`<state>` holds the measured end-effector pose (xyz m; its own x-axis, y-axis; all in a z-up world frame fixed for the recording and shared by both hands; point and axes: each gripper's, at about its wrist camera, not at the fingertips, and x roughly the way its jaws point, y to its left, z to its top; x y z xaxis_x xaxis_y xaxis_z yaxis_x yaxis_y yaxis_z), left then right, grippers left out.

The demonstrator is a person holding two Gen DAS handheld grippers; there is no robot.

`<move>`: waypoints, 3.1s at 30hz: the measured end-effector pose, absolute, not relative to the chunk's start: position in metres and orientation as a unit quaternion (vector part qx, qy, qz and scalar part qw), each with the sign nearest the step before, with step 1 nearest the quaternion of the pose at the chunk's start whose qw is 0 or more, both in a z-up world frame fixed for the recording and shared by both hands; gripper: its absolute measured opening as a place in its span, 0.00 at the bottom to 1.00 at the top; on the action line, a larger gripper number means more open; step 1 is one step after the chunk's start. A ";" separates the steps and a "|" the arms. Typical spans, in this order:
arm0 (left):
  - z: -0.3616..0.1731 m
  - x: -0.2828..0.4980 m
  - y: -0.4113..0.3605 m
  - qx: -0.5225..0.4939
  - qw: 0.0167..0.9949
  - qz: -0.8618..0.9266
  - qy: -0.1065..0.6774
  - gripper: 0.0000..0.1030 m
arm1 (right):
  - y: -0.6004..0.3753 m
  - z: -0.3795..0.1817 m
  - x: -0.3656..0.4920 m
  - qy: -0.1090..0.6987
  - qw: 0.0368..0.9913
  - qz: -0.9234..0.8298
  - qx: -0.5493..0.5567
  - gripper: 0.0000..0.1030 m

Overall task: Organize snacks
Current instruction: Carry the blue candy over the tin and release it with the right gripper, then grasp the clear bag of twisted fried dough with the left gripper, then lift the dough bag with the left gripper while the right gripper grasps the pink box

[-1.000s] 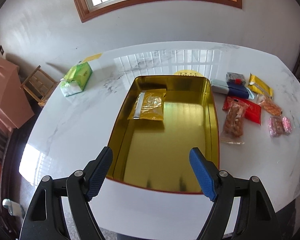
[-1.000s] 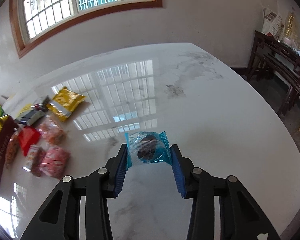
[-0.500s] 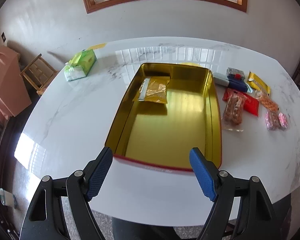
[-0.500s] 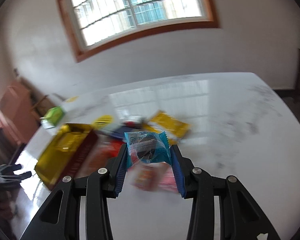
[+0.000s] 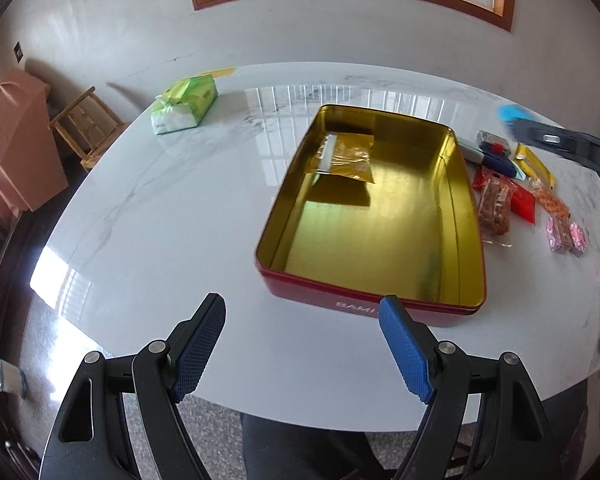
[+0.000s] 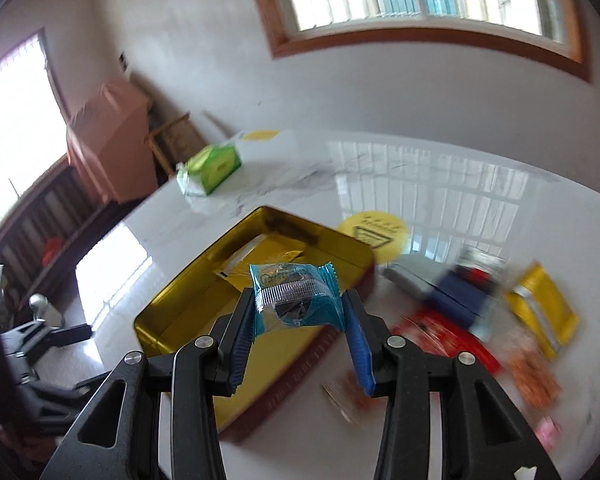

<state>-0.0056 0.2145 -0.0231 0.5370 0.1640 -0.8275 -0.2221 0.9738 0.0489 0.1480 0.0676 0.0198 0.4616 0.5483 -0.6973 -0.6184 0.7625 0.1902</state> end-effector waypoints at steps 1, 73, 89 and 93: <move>-0.023 -0.007 0.217 -0.035 0.876 0.109 0.469 0.77 | 0.081 0.014 0.154 0.396 0.850 0.343 -0.059 0.40; -0.076 0.142 -0.004 0.079 0.833 -0.123 0.533 0.38 | -0.285 -0.055 0.084 0.360 0.930 0.045 0.058 0.78; -0.035 0.067 -0.011 0.003 0.843 -0.138 0.520 0.38 | -0.195 -0.047 0.102 0.389 0.909 0.131 0.071 0.66; -0.029 0.058 -0.002 -0.002 0.846 -0.134 0.516 0.38 | -0.173 -0.059 0.121 0.416 0.898 0.126 0.061 0.59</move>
<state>0.0577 -0.0017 -0.0288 0.4309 -0.2286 -0.8730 0.2242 0.9642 -0.1419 0.1206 -0.1728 -0.0594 0.6215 0.2767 -0.7329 -0.1756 0.9610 0.2138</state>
